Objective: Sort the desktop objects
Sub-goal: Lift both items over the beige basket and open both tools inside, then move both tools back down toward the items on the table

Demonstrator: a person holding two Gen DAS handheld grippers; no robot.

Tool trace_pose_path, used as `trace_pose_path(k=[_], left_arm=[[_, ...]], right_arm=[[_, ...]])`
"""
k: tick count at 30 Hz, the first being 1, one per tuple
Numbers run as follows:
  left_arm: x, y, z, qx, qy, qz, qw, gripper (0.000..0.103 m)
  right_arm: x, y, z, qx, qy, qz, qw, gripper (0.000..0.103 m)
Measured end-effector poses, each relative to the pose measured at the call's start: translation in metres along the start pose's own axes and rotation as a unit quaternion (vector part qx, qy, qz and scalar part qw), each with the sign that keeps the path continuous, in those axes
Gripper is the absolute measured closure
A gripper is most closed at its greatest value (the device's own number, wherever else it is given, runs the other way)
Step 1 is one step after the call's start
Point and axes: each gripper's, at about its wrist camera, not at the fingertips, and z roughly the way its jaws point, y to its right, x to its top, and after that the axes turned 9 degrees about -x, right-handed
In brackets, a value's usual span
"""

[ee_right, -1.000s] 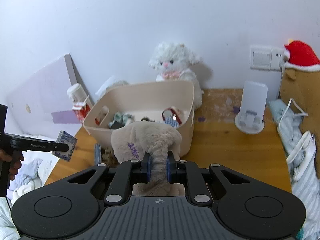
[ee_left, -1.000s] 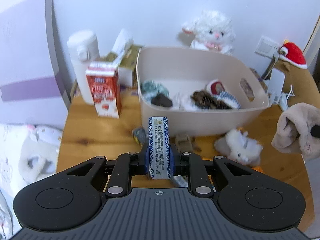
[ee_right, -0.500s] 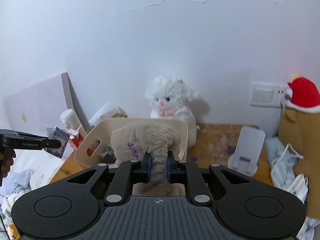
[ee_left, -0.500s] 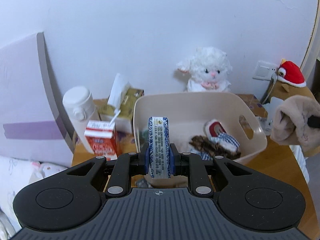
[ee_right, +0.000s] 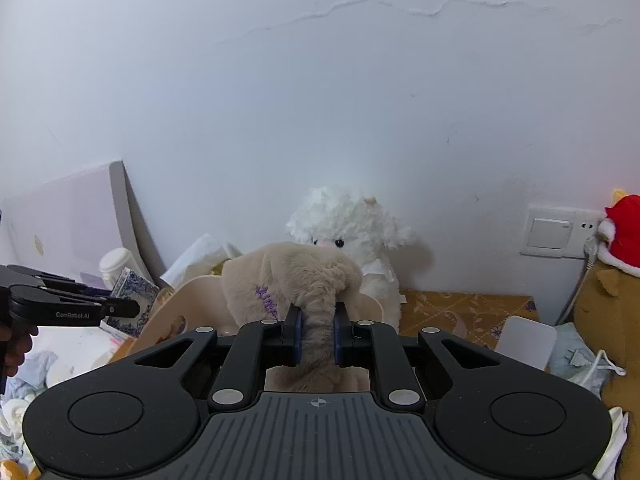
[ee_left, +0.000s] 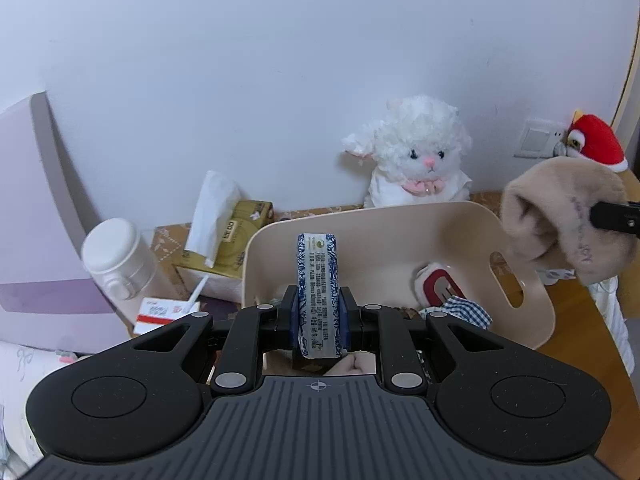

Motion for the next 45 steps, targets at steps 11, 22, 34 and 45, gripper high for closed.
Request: trace_pose_path(k=[11,22,34,45], left_arm=[[-0.006,0.001,0.060,0.000,-0.071,-0.010,0.9975,0.084],[-0.018,0.005,0.088,-0.009,-0.118,-0.016,0.9928,0.083],[-0.017,0.000,0.060,0.014,-0.076,-0.021,0.9968,0.033],[-0.027,-0.004,0.019,0.022,-0.042,-0.020,0.9986,0.027]], right_arm=[[-0.012,-0.014,0.067,-0.001,-0.054,-0.010,0.999,0.089],[-0.032,-0.027,0.094,0.020,-0.111,-0.023,0.993,0.087],[-0.032,-0.030,0.074,0.018,-0.089,-0.013,0.996,0.021],[-0.051,-0.027,0.029,0.001,-0.083,-0.005,0.996,0.000]])
